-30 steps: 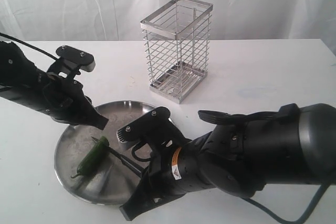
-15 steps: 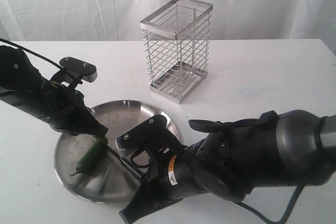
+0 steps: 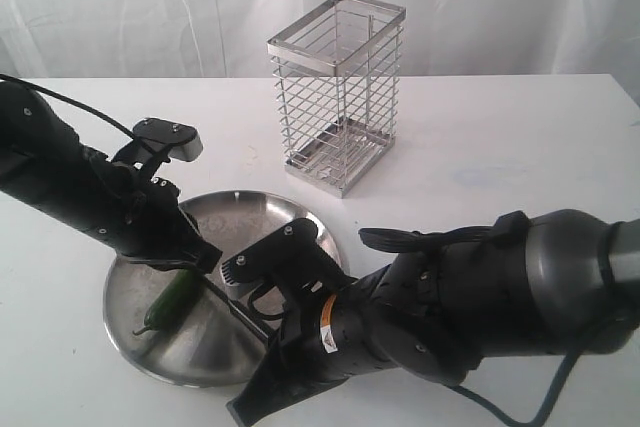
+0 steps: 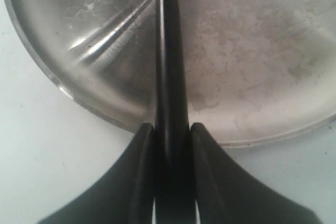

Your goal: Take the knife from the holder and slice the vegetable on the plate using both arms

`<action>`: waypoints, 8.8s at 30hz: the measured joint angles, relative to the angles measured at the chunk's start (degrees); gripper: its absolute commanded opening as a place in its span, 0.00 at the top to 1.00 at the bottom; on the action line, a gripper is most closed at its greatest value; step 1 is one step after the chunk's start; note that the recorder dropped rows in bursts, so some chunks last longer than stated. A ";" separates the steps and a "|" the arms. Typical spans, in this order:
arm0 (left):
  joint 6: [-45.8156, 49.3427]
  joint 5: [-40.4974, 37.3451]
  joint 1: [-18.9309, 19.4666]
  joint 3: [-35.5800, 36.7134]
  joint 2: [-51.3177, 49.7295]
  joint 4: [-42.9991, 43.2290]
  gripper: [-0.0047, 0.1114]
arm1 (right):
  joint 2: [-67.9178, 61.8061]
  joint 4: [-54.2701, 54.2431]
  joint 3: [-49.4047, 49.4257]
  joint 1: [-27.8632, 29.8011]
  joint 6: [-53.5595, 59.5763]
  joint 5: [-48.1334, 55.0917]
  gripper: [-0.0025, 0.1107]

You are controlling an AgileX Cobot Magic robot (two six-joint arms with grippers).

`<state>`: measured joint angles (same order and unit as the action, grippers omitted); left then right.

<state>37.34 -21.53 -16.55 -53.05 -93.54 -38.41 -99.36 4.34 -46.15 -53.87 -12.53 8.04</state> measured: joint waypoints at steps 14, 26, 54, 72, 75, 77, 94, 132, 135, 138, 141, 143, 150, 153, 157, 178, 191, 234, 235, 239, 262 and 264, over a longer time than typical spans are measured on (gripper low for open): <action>2.71 0.22 0.00 -0.11 -7.57 -2.54 0.96 | -0.25 0.00 0.00 0.00 0.00 0.38 0.98; 3.40 1.22 0.02 -0.95 -3.87 -2.10 0.96 | -0.71 0.00 0.00 0.00 0.00 0.22 0.98; 1.86 4.13 3.14 1.08 4.22 3.66 0.93 | -0.61 0.15 0.00 0.00 0.09 2.73 0.98; 0.55 3.54 5.03 7.10 -2.05 3.36 0.52 | -0.52 0.25 -4.02 0.00 1.29 8.92 0.98; 0.82 3.91 5.03 7.10 -3.63 2.02 0.52 | -0.52 0.25 -4.12 0.00 1.39 9.91 0.98; 0.96 4.17 5.03 7.10 -4.30 1.63 0.52 | -0.52 0.25 -4.12 0.00 1.43 11.06 0.98; 0.96 7.68 5.03 6.75 -4.87 0.52 0.52 | -0.52 8.84 -4.12 0.00 -3.40 16.93 0.98; 0.45 3.07 5.06 4.42 4.04 3.65 0.52 | 0.43 4.59 -5.70 -2.09 -5.45 12.73 0.98; 0.45 3.07 5.06 4.42 4.04 3.65 0.52 | -0.30 4.59 -5.70 -2.09 -5.45 12.57 0.98; 0.45 3.07 5.06 4.42 4.04 3.65 0.52 | -0.30 4.59 -5.70 -2.09 -5.45 11.69 0.98; 0.20 3.07 5.06 4.42 4.04 3.65 0.52 | -0.30 4.35 -5.70 -2.09 -5.45 10.92 0.98; 0.20 3.22 5.06 4.42 4.04 3.65 0.52 | -0.30 3.51 -5.70 -2.09 -5.45 10.79 0.98; 0.10 3.52 5.06 4.42 4.04 3.65 0.52 | -0.30 3.01 -5.70 -2.74 -5.45 10.71 0.98; -0.02 3.52 5.06 4.42 4.04 3.76 0.52 | -0.30 3.01 -5.70 -3.39 -5.45 10.56 0.98; -0.26 3.52 5.06 4.42 4.04 3.76 0.52 | -0.30 3.01 -5.70 -3.53 -5.45 10.31 0.98; -0.75 3.52 5.06 4.42 4.04 3.76 0.52 | -0.30 3.84 -5.70 -2.82 -5.45 9.15 0.98; -0.88 3.52 5.06 4.42 4.04 3.76 0.52 | -0.30 3.84 -5.70 -2.82 -5.45 9.15 0.98; -0.88 3.52 5.06 4.42 4.04 3.76 0.52 | -0.30 5.58 -5.70 -3.39 -5.45 9.08 0.98; -0.88 3.52 5.06 4.42 4.04 3.76 0.52 | -0.34 5.58 -5.70 -3.39 -5.45 9.08 0.98; -0.88 3.52 5.06 4.42 4.04 3.76 0.52 | -1.57 5.58 -5.70 -3.39 -5.45 8.86 0.98; -1.38 4.35 5.06 4.42 4.04 3.76 0.52 | -3.38 5.58 -5.70 -3.39 -5.95 7.09 0.98; -1.38 4.35 5.06 4.42 4.04 3.76 0.52 | -3.39 5.58 -5.70 -3.39 -6.08 6.76 0.98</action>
<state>35.96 -17.18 -11.49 -48.64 -89.50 -34.66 -102.74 9.92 -51.85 -57.26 -18.61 14.80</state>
